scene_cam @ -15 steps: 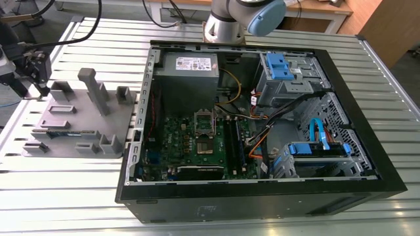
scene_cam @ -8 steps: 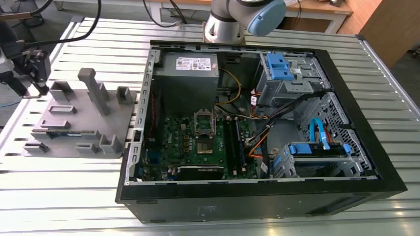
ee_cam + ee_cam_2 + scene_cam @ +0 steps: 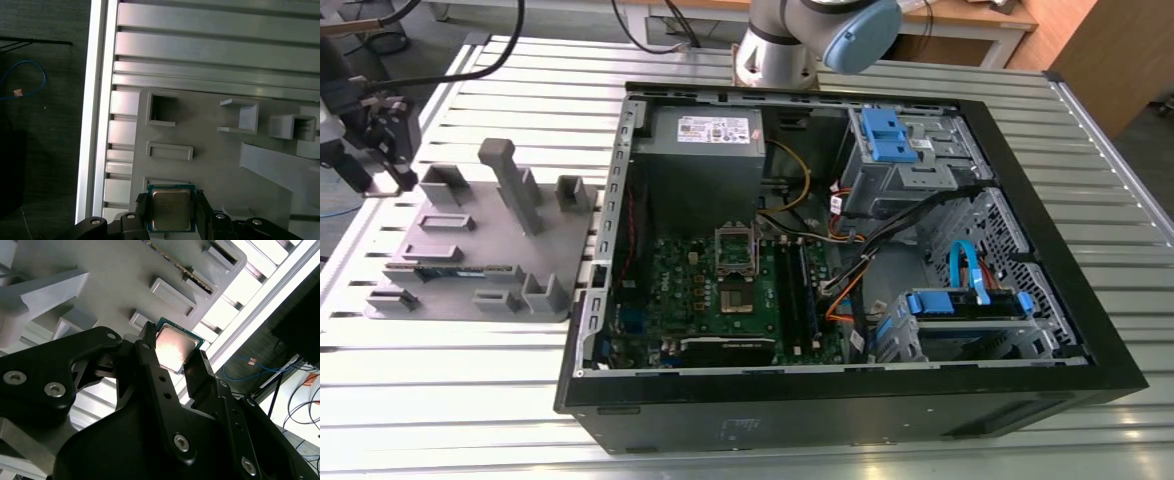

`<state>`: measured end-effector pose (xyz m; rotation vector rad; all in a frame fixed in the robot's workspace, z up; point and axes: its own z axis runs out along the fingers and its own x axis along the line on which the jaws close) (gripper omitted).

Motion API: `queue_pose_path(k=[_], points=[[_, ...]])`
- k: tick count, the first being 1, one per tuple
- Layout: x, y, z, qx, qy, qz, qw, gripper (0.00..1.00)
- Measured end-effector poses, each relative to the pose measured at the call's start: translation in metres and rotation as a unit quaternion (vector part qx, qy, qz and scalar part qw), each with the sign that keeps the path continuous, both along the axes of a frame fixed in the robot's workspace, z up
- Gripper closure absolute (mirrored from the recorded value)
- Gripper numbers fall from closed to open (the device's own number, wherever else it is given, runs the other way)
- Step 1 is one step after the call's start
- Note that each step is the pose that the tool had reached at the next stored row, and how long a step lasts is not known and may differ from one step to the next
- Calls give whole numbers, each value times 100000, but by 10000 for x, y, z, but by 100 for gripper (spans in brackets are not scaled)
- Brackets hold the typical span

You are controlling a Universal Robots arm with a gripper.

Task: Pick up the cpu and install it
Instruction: 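Pick up the cpu and move it towards the insertion slot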

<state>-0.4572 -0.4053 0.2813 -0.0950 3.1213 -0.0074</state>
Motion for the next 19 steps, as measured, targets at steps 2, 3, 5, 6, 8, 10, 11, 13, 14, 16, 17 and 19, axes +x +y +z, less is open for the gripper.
queue_pose_path(k=[2, 3, 5, 6, 8, 10, 11, 13, 14, 16, 17, 19], points=[[0, 0, 8, 2, -4, -1, 100000, 53], [0, 0, 11, 0, -4, 2, 100000, 53], [0, 0, 22, -2, 2, 0, 100000, 53], [0, 0, 31, -2, 4, 0, 100000, 53], [0, 0, 31, -1, 2, 0, 100000, 53], [0, 0, 33, -3, 3, 0, 100000, 53], [0, 0, 34, -3, 5, -1, 100000, 53], [0, 0, 36, -3, 4, 1, 100000, 53], [0, 0, 38, -4, 8, 0, 100000, 53], [0, 0, 42, -2, 5, -1, 100000, 53], [0, 0, 43, -1, 3, -1, 100000, 53], [0, 0, 60, -1, 1, -1, 100000, 53]])
